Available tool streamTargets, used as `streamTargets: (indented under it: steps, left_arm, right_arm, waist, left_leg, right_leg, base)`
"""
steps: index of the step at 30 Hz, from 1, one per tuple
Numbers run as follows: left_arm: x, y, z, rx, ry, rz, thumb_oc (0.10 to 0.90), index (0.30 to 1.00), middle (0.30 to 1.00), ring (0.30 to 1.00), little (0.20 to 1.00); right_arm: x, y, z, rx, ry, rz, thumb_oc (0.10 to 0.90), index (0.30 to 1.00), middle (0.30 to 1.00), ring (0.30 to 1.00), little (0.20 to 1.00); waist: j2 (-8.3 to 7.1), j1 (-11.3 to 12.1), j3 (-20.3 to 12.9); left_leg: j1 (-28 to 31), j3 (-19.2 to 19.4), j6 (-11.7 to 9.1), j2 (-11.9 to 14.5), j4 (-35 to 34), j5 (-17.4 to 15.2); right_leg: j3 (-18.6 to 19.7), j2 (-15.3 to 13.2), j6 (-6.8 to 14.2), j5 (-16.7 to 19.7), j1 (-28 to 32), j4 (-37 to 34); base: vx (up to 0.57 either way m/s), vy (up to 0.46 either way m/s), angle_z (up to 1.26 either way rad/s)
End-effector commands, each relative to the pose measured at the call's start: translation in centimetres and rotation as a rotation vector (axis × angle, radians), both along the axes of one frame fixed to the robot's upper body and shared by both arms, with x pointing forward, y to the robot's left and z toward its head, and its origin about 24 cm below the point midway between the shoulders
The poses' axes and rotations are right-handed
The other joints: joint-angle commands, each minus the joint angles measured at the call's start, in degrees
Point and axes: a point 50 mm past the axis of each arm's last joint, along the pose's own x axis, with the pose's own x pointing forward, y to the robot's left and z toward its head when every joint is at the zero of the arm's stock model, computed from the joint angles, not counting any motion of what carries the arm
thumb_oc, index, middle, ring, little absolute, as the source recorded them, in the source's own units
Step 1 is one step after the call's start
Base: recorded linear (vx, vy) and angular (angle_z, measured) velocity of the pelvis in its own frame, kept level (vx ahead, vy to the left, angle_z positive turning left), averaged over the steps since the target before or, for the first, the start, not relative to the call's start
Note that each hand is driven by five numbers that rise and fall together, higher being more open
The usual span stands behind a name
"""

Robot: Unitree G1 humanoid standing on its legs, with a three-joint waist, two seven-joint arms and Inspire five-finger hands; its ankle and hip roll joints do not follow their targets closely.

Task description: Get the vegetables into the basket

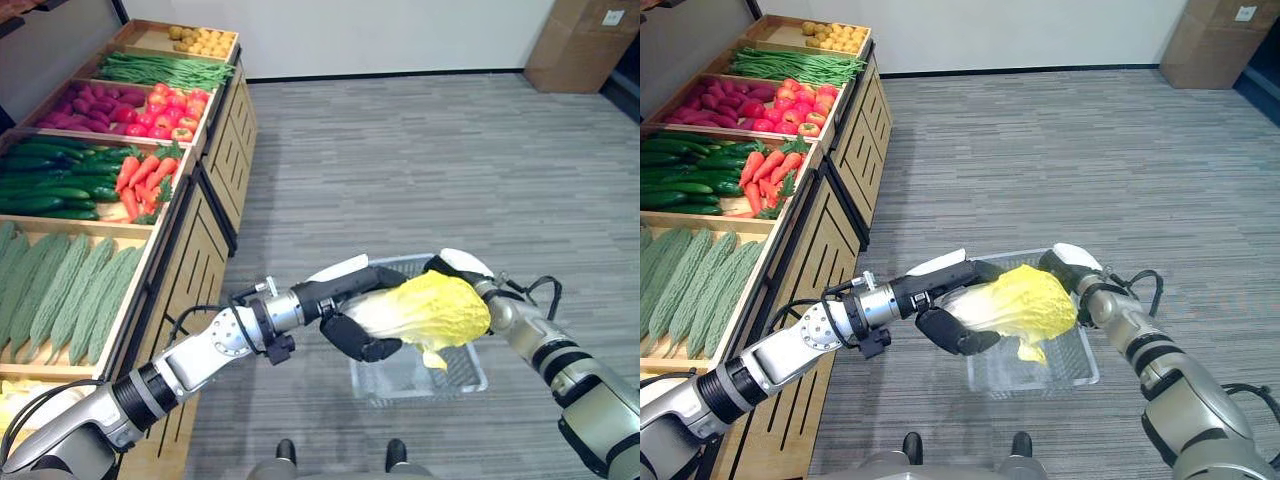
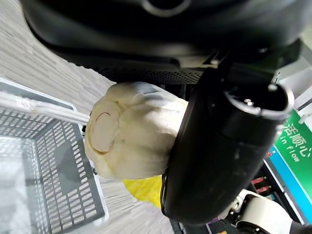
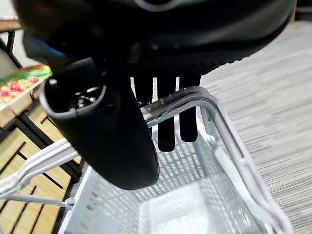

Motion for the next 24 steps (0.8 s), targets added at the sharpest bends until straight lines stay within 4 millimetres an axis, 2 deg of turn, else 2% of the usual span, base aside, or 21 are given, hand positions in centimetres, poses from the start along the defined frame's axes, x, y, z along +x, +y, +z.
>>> streamTargets:
  steps: [1,6,11,12,14,24]
  left_arm:
    - [0.3,-1.8,3.6,-0.121,-0.151,-0.097,0.4,0.3,0.3,0.3,0.3]
    - [-0.1,-2.1,3.0,-0.102,-0.158,-0.102,0.4,0.3,0.3,0.3,0.3]
    - [0.3,-2.1,1.4,-0.042,-0.16,-0.063,0.4,0.3,0.3,0.3,0.3]
    - [0.9,-1.9,0.7,-0.005,-0.179,-0.024,0.4,0.3,0.3,0.3,0.3]
    - [1.3,-1.7,0.4,0.012,-0.189,0.003,0.4,0.3,0.3,0.3,0.3]
    - [4.1,0.3,-2.1,0.233,-0.325,0.172,0.4,0.3,0.3,0.3,0.3]
  right_arm:
    - [5.4,1.6,10.0,0.161,-0.381,-0.029,0.4,0.3,0.3,0.3,0.3]
    - [5.8,4.3,11.2,0.295,-0.437,0.029,0.4,0.3,0.3,0.3,0.3]
    - [5.7,6.2,12.2,0.391,-0.465,0.096,0.4,0.3,0.3,0.3,0.3]
    - [5.5,7.0,12.3,0.404,-0.463,0.131,0.4,0.3,0.3,0.3,0.3]
    - [5.5,7.1,12.4,0.403,-0.462,0.143,0.4,0.3,0.3,0.3,0.3]
    - [4.2,10.6,13.2,0.452,-0.45,0.33,0.4,0.3,0.3,0.3,0.3]
  waist:
    - [-2.88,0.9,-4.7]
    - [-2.86,0.7,-4.7]
    - [-3.12,0.5,-4.9]
    - [-3.27,0.4,-4.9]
    - [-3.3,0.4,-4.9]
    - [-3.51,-0.1,-5.5]
  left_leg:
    - [-1.2,0.3,-0.8,0.3,0.1,-2.4]
    - [-1.0,0.7,-0.7,0.3,0.1,-2.5]
    - [-0.9,0.7,-0.6,0.2,0.1,-2.6]
    - [-0.9,0.9,-0.6,0.2,0.1,-2.6]
    - [-0.9,0.9,-0.6,0.2,0.1,-2.7]
    - [-0.6,1.4,-0.7,0.2,0.1,-2.8]
  right_leg:
    - [0.8,-2.0,1.3,0.9,-0.4,0.0]
    - [1.0,-2.1,1.3,0.9,-0.3,0.0]
    - [1.0,-2.1,1.3,0.9,-0.4,0.0]
    - [1.1,-2.1,1.3,0.9,-0.4,0.0]
    - [1.1,-2.1,1.3,0.9,-0.5,0.0]
    - [1.4,-2.2,1.4,0.8,-0.2,0.0]
  base:
    - [0.0,0.0,0.0]
    - [0.0,0.0,0.0]
    - [0.0,0.0,0.0]
    - [0.0,0.004,-0.04]
    - [0.0,0.0,-0.04]
    - [0.0,0.0,-0.01]
